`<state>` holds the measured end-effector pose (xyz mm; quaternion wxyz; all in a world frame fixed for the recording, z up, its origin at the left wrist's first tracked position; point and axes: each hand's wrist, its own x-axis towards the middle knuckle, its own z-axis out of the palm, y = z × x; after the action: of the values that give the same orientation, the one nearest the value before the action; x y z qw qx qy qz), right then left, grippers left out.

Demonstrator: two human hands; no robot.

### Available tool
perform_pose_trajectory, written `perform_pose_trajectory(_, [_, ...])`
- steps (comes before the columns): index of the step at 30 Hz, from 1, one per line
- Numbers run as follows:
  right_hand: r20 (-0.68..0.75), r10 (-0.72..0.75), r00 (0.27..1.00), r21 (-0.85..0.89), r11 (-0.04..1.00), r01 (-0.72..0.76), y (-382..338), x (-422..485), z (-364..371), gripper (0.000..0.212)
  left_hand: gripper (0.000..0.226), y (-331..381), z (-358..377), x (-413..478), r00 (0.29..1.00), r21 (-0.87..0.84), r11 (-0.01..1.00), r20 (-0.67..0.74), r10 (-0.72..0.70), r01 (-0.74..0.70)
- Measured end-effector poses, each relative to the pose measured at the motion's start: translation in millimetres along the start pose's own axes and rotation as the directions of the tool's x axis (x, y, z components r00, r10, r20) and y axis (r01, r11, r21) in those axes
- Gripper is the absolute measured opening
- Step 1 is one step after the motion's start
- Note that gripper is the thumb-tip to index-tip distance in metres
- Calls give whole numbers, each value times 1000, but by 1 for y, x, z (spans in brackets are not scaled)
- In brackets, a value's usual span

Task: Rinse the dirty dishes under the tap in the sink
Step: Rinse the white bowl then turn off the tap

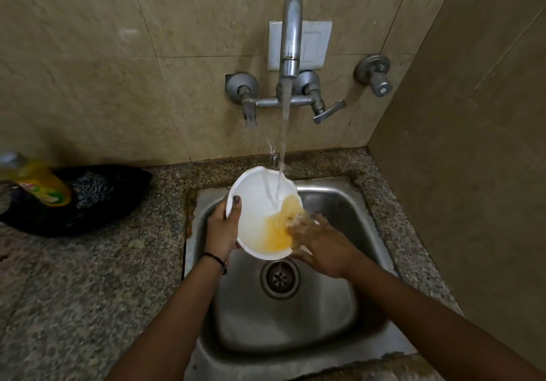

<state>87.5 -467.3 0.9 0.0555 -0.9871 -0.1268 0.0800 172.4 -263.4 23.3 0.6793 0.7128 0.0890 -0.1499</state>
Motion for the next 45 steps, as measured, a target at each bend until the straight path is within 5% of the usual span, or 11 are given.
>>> perform_pose_trajectory(3, [-100,83,991,85,994,-75,-7,8,-11,75,37,1,0,-1,1000,3,1000,-19,-18,18])
perform_pose_trajectory(6, [-241,163,957,227,968,-107,-19,28,-25,61,34,1,1,-6,998,38,997,-5,-62,63])
perform_pose_trajectory(11, [-275,-116,955,66,988,139,-51,73,-30,58,38,-5,9,-17,983,-14,984,61,-174,175])
perform_pose_trajectory(14, [-310,26,950,5,1000,-26,-38,83,-29,57,55,-15,11,-18,966,-74,966,98,-238,246])
perform_pose_trajectory(19, [-329,357,875,-58,917,-396,-27,82,-23,60,36,-17,10,-21,971,-34,973,90,-223,227])
perform_pose_trajectory(25, [-281,-151,948,28,986,165,-31,68,-22,53,48,-20,10,-24,955,-48,956,91,-283,288])
perform_pose_trajectory(29, [-385,117,915,131,989,-71,-7,74,-31,44,30,-14,13,-27,949,-72,952,126,-288,299])
perform_pose_trajectory(34, [-349,-381,856,-50,920,389,-20,70,-37,34,40,-10,21,-22,942,-33,952,163,-294,303])
perform_pose_trajectory(38, [-382,-155,911,9,985,172,11,82,-68,24,32,-5,28,-23,932,-14,950,202,-302,311])
perform_pose_trajectory(43, [-325,-484,812,-148,874,462,-21,76,-65,24,26,1,32,-15,940,-52,953,192,-283,298])
perform_pose_trajectory(45, [-374,-346,860,-73,936,345,-8,83,-69,24,29,4,31,-15,942,-64,955,194,-273,290])
